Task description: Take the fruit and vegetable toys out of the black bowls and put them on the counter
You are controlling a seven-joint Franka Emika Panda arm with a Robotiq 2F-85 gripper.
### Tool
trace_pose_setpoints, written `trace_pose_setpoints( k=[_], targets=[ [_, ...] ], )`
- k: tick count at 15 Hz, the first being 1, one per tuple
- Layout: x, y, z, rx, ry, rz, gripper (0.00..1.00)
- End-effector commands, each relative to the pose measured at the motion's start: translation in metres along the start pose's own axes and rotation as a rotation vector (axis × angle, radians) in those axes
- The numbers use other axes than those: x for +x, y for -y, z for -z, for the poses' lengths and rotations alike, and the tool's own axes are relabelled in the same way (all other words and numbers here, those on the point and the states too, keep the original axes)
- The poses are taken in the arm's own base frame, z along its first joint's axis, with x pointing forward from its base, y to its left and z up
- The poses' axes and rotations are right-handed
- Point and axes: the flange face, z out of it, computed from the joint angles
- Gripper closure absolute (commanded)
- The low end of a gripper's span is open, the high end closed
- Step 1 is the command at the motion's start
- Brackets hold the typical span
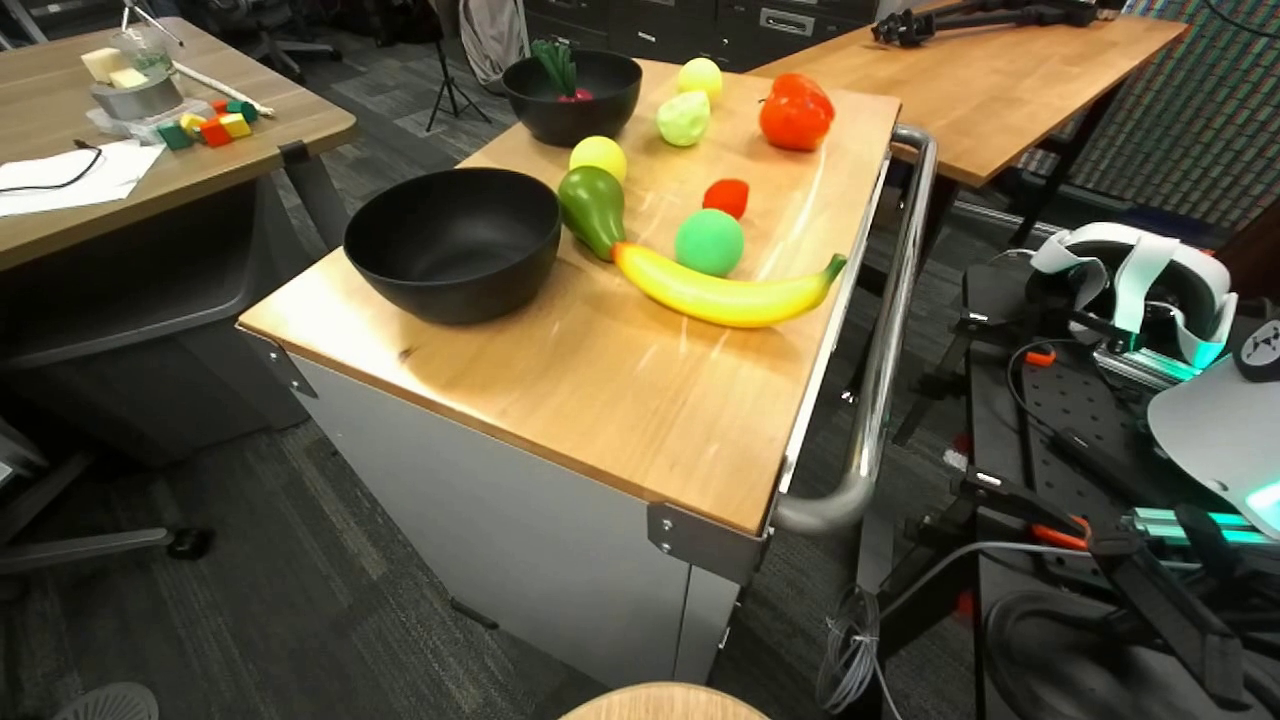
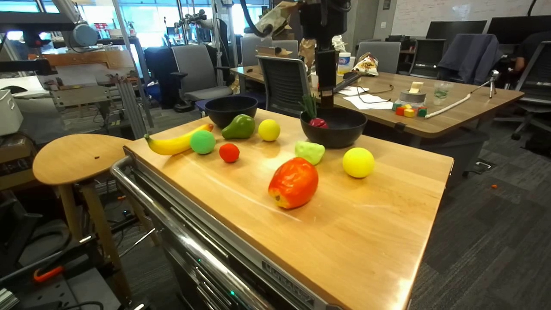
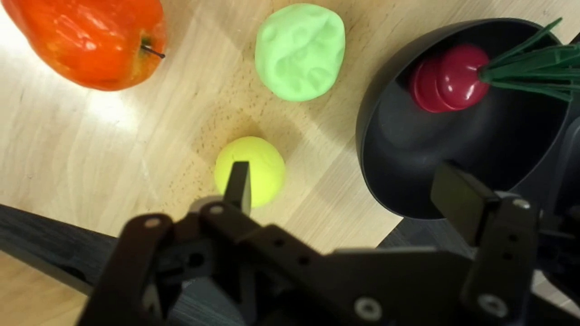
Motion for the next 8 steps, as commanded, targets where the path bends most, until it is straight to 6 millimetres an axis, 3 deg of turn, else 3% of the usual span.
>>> trace_pose_setpoints(
  k=[1, 8],
  targets=[
    [0.000, 0.002, -0.001, -0.002, -0.004, 0.011, 0.00],
    [-0.024, 0.058, -0.009, -0.025, 0.031, 0.080, 0.00]
  ],
)
